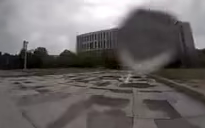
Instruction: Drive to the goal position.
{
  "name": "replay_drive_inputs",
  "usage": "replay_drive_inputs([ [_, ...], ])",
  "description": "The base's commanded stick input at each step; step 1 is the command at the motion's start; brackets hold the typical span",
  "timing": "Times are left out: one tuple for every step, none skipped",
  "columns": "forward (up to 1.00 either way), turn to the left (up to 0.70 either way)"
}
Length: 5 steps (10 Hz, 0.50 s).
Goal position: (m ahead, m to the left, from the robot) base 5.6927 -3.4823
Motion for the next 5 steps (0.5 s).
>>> replay_drive_inputs([
  [0.70,-0.27],
  [0.70,-0.35],
  [0.70,-0.31],
  [0.70,-0.15],
  [0.70,-0.04],
])
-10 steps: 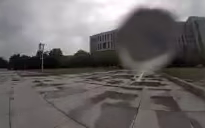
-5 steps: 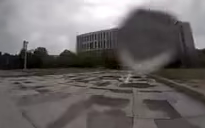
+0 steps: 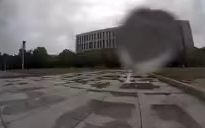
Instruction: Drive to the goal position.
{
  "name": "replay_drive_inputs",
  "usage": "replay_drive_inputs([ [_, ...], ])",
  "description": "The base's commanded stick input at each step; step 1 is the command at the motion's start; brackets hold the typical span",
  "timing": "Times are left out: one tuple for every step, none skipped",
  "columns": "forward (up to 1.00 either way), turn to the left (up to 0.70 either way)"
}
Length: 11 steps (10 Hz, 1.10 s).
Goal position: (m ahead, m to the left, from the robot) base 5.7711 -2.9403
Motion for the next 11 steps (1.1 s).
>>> replay_drive_inputs([
  [0.70,0.00],
  [0.70,0.00],
  [0.70,0.00],
  [0.70,0.00],
  [0.70,0.00],
  [0.70,0.00],
  [0.70,0.00],
  [0.70,0.00],
  [0.70,0.00],
  [0.70,0.00],
  [0.70,0.00],
])
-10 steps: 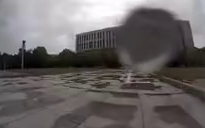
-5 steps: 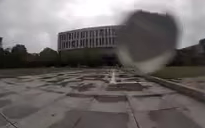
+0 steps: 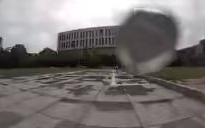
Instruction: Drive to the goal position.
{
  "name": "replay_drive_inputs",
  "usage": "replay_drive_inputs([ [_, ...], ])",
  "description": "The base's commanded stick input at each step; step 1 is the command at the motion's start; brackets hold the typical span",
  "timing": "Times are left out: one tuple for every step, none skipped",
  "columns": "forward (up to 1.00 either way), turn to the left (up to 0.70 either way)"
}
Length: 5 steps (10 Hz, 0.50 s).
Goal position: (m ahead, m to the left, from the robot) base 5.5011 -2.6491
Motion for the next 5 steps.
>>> replay_drive_inputs([
  [0.70,0.00],
  [0.70,0.00],
  [0.70,0.00],
  [0.70,0.00],
  [0.70,0.00],
])
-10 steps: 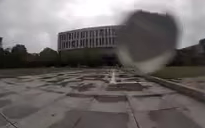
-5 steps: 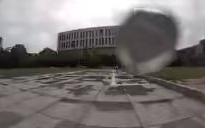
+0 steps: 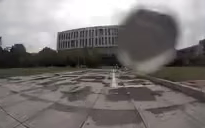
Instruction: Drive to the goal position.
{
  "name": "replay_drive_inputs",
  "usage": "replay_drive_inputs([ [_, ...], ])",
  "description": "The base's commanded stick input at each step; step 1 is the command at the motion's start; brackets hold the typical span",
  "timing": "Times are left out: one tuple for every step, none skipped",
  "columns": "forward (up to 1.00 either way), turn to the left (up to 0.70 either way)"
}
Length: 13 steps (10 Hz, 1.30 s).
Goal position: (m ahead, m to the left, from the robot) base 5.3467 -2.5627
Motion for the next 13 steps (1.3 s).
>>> replay_drive_inputs([
  [0.70,0.00],
  [0.70,0.00],
  [0.70,0.00],
  [0.70,0.00],
  [0.70,0.00],
  [0.70,0.00],
  [0.70,0.00],
  [0.70,0.00],
  [0.70,0.00],
  [0.70,0.00],
  [0.70,0.00],
  [0.70,0.00],
  [0.70,0.00],
])
